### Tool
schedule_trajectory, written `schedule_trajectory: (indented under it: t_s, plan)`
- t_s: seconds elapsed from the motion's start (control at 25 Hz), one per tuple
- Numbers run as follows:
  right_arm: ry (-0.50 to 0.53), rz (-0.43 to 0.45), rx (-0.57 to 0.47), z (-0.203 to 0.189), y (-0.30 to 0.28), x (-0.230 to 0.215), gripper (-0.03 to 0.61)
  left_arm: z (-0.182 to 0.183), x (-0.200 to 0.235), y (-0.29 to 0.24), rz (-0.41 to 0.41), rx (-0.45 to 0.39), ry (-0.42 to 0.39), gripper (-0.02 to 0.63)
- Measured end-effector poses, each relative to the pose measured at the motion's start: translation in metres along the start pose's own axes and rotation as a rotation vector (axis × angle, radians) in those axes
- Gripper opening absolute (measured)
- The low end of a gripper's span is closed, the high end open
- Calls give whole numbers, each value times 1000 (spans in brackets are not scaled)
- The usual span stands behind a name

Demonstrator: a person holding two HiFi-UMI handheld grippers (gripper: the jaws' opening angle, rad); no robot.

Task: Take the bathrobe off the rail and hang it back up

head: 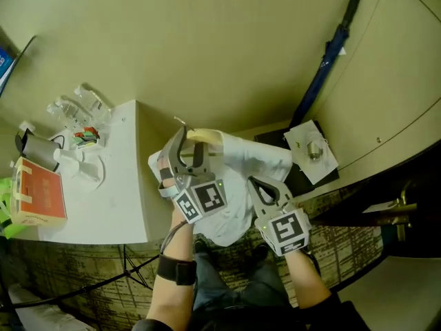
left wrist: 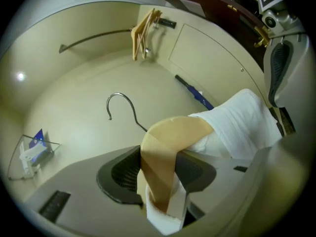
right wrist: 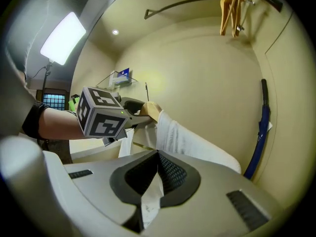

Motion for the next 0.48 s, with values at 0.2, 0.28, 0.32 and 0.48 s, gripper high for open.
schedule_trajectory:
  t_s: [0.2, 0.28, 0.32, 0.48]
  plan:
    - [95, -58, -98, 64, 20, -6, 20, 59, 40, -3, 26, -105, -3, 210]
    - [134, -75, -142, 92, 29, -7, 20, 80, 55, -1, 32, -139, -13, 210]
    - [156, -83, -161, 106, 35, -7, 20, 90, 61, 1, 36, -155, -18, 210]
    - [249, -116, -242, 160, 55, -4, 20, 128, 87, 5, 54, -215, -26, 210]
Point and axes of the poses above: the fingertips, and each gripper's own axes: y backward along the fingers, x to its left, z out of its top, the point moved 10 cm from there along y, backward along the fingers, and after that the axes turned 7 degrees about z, right-handed, at the moved point
